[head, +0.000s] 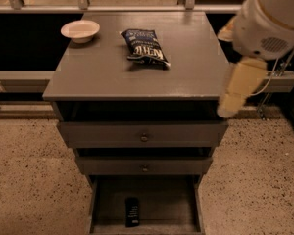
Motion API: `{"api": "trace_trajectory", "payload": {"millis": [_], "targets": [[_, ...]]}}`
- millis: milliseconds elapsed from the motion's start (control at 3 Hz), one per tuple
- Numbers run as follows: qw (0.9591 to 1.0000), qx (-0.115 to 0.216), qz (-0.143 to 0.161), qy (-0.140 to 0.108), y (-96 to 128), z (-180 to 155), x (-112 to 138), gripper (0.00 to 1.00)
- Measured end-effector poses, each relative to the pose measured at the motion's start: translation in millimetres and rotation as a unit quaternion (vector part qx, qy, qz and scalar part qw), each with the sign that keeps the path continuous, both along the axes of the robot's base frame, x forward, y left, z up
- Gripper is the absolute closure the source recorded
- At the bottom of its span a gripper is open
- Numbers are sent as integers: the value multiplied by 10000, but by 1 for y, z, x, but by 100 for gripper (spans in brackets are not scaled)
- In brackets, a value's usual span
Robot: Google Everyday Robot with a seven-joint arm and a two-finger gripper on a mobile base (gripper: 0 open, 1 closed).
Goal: Pick rxbar blueberry from bottom drawer and place on counter
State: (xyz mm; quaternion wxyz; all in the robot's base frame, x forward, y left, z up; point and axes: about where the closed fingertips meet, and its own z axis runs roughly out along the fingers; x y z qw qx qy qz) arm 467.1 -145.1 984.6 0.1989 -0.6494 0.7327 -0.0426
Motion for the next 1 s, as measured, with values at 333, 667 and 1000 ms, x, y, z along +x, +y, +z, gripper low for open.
{"api": "trace_trajectory", "payload": {"millis": [333, 667, 1000], "targets": [[9907, -308, 1117, -710, 101, -8, 22, 0], [9874, -312, 1272, -887, 115, -4, 25, 0], [9747, -871, 1845, -908, 123, -30, 30, 0]]}}
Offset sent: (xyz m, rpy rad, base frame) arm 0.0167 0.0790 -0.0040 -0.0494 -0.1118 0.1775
